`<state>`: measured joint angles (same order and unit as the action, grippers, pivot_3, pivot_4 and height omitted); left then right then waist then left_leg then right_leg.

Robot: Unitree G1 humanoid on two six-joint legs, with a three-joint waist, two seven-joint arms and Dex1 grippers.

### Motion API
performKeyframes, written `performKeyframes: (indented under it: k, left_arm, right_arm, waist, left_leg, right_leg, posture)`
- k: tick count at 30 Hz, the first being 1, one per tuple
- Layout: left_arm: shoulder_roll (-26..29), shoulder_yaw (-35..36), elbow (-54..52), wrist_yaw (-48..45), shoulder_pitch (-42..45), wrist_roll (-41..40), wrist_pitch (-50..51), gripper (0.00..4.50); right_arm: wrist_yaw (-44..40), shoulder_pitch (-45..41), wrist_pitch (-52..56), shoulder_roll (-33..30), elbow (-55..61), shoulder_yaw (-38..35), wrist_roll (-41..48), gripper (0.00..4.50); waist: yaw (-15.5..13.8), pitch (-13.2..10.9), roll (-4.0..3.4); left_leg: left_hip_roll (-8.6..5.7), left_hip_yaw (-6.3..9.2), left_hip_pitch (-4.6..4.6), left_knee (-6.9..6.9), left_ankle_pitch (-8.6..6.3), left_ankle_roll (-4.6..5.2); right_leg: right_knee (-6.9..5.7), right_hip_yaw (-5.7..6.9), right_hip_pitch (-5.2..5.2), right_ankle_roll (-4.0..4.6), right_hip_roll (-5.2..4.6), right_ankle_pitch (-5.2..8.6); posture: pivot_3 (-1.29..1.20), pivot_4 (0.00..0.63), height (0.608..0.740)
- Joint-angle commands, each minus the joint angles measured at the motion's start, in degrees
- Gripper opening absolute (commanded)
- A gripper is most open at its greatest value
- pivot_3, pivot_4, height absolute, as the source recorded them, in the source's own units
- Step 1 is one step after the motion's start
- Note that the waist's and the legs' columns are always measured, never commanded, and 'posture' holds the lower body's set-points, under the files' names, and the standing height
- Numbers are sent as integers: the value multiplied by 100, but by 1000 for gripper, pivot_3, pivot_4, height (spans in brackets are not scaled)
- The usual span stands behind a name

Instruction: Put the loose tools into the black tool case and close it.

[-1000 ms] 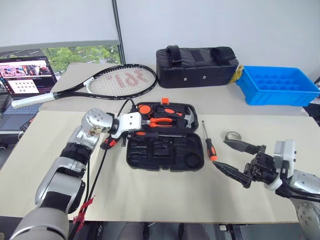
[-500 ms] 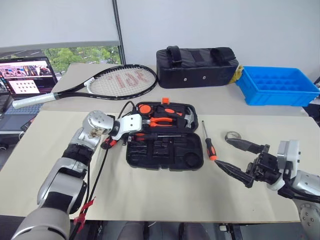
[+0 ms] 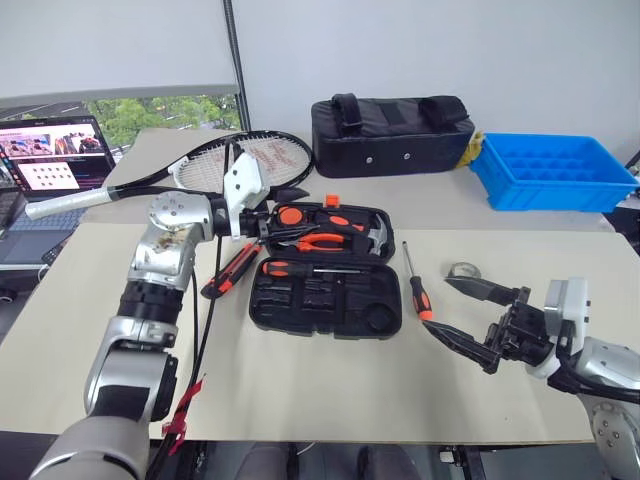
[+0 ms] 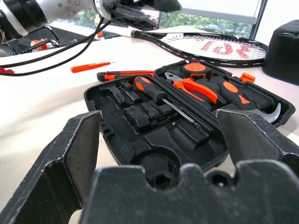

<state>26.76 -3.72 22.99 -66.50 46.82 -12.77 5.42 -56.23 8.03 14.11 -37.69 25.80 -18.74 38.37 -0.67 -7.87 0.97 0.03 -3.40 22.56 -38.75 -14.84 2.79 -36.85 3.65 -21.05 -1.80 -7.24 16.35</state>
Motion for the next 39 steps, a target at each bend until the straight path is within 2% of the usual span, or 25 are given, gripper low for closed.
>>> performKeyframes:
  k: [1,6,8,11,15,20,22,23,25,28,30,32,36,38,39]
  left_arm:
    - [-192,-286,298,508,-286,456,-116,1859]
    - [-528,-708,1234,774,-427,926,-204,90]
    - [-558,-1007,1720,969,-381,1366,-510,23]
    - [-540,-1376,2235,1022,-330,1802,-405,23]
    - [-452,-1674,2317,873,-418,2084,-497,23]
    - [-558,-1422,2288,1410,-458,2017,-307,23]
    - [-655,-1025,2126,1535,-406,1623,-303,23]
    - [-717,-629,1879,1399,-386,1141,-157,23]
    - [-684,33,1083,988,-460,229,38,539]
    - [-416,483,85,505,-627,-612,881,1423]
    - [-123,687,-612,178,-752,-1148,1533,2132]
    - [562,773,-1617,-523,-988,-1781,2300,2780]
    - [1773,737,-2827,-1432,-1370,-2262,2891,4157]
    - [2085,728,-3034,-1537,-1419,-2280,2922,4463]
    - [2184,735,-3103,-1566,-1431,-2292,2919,4463]
  right_arm:
    - [-44,-91,-199,18,-8,-24,-20,4500]
    - [-60,-94,-328,-34,-151,65,-319,4500]
    - [-91,-121,-338,-28,-170,88,-315,4500]
    - [-62,-270,-294,-70,-155,15,-239,4500]
    - [5,-304,-201,-110,-101,7,-234,4500]
    - [419,-345,-156,-245,-235,253,-916,4500]
    - [810,-428,-92,-237,-354,363,-1315,4500]
    - [1162,-490,108,-195,-397,477,-1562,4500]
    - [1992,-626,767,-49,-428,673,-1998,4500]
    - [2372,-803,1553,70,-418,865,-1997,4500]
    - [2745,-1069,2094,338,-453,798,-1811,4500]
    - [3223,-1474,2773,695,-572,751,-1690,4500]
    - [3448,-1951,3367,1041,-689,877,-1567,4500]
    - [3513,-2070,3637,1083,-730,970,-1566,4500]
    - [3526,-2098,3729,1071,-760,1034,-1617,4500]
  waist:
    - [-4,-1,2]
    - [-9,-3,5]
    - [-45,-2,3]
    - [-83,1,-1]
    - [-68,38,6]
    - [-26,75,-49]
    - [-24,78,-54]
    - [-21,77,-53]
    - [3,69,-58]
    - [17,38,-15]
    - [13,37,-14]
    - [34,38,-16]
    - [105,36,-22]
    - [77,34,-26]
    - [42,33,-27]
  left_leg:
    - [0,0,-2,0,0,0]
    - [-2,1,0,-2,0,1]
    - [-1,2,-2,-4,-1,1]
    - [-2,2,-35,-4,-2,2]
    - [5,2,-89,-4,-5,2]
    - [27,-2,-108,-1,-6,0]
    - [28,-2,-112,-1,-5,0]
    - [30,-3,-118,-1,-4,-1]
    - [38,-4,-109,-2,0,-8]
    - [61,-9,-27,-3,21,-33]
    - [63,-8,39,-9,36,-53]
    - [67,-10,67,-7,65,-100]
    - [68,-10,72,32,64,-100]
    - [67,-13,69,48,58,-91]
    - [64,-12,70,48,53,-83]
  right_leg:
    - [-2,0,1,0,1,0]
    - [-5,1,-1,0,2,0]
    - [-6,3,3,0,1,0]
    - [-4,4,39,0,-2,0]
    - [8,2,97,-4,-8,1]
    - [3,-14,106,-4,-15,1]
    - [1,-14,104,-4,-15,1]
    - [2,-14,101,-4,-15,0]
    - [1,-14,96,-3,-16,-1]
    - [-13,-15,9,30,-3,-22]
    - [-22,-14,-57,43,34,-30]
    - [-25,-20,-88,45,51,-30]
    - [-24,-53,-105,50,75,-31]
    - [-11,-61,-107,49,78,-30]
    - [-9,-64,-108,48,79,-29]
  posture:
    - [0,150,729]
    - [0,150,729]
    - [0,150,729]
    - [0,150,729]
    - [0,150,729]
    - [0,150,729]
    - [0,150,729]
    - [0,150,729]
    - [0,150,729]
    - [0,150,729]
    - [0,150,729]
    - [0,150,729]
    - [0,150,729]
    - [0,150,729]
    - [0,150,729]
